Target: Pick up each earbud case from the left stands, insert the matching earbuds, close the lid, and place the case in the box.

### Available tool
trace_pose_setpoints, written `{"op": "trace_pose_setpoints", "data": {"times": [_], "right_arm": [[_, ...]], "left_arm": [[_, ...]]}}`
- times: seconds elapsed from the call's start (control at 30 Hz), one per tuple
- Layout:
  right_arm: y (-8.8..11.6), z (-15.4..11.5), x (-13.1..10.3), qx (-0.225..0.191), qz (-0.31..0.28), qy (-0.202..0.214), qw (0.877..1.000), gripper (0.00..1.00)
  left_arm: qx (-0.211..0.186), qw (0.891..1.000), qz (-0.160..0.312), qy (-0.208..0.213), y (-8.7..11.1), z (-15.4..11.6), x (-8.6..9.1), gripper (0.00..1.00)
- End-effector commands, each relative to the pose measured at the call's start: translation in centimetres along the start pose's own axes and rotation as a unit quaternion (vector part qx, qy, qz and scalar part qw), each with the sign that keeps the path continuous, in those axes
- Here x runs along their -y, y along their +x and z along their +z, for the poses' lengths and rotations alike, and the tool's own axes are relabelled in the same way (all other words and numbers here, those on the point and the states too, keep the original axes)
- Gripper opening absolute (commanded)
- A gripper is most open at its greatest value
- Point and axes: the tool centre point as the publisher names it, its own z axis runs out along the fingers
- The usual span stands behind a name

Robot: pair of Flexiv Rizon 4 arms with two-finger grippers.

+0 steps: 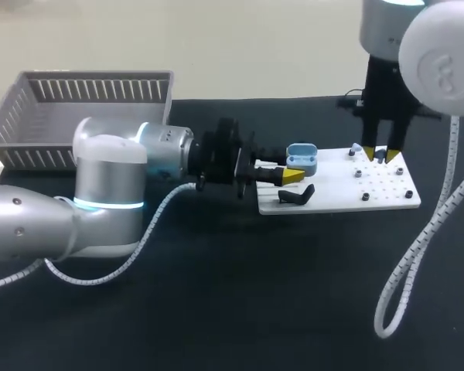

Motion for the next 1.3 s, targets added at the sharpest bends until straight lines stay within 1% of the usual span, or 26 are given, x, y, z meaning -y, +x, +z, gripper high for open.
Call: {"op": "trace_pose_setpoints", "data": {"times": [0.03,0.53,0.57,0.67,0.7,0.77,0.83,0.9,1.0,1.13,1.3], "right_arm": [[-0.2,-0.3,0.1,0.001,0.003,-0.012,1.000,0.00],[-0.2,-0.3,0.1,0.001,0.003,-0.012,1.000,0.00],[0.0,-0.6,-0.1,-0.001,0.010,-0.023,1.000,0.00],[0.9,-1.7,-1.3,0.009,0.025,-0.033,0.999,0.00],[1.2,-2.0,-1.7,0.004,0.036,-0.031,0.999,0.00],[1.9,-2.4,-2.5,0.009,0.050,-0.029,0.998,0.00],[2.4,-2.4,-3.2,0.002,0.065,-0.020,0.998,0.00],[2.8,-2.4,-4.1,-0.001,0.073,-0.020,0.997,0.00],[3.2,-2.6,-5.4,0.002,0.083,-0.015,0.996,0.00],[3.2,-2.5,-6.3,0.002,0.093,-0.014,0.996,0.00],[3.3,-2.4,-7.5,-0.008,0.098,-0.016,0.995,0.00]], "left_arm": [[0.000,1.000,-0.005,0.000,0.1,0.3,0.0,0.00],[0.000,1.000,-0.005,0.000,0.1,0.3,0.0,0.00],[0.000,1.000,-0.005,0.000,0.1,0.3,0.0,0.00],[0.000,1.000,-0.005,0.000,0.1,0.3,0.0,0.00],[0.000,1.000,-0.005,0.000,0.1,0.3,0.0,0.00],[0.000,1.000,-0.005,0.000,0.1,0.3,0.0,0.00],[0.000,1.000,-0.005,0.000,0.1,0.3,0.0,0.00],[0.000,1.000,-0.005,0.000,0.1,0.3,0.0,0.00],[0.000,1.000,-0.005,0.000,0.1,0.3,0.0,0.00],[0.000,1.000,-0.005,0.000,0.1,0.3,0.0,0.00],[0.000,1.000,-0.005,0.000,0.1,0.3,0.0,0.00]]}}
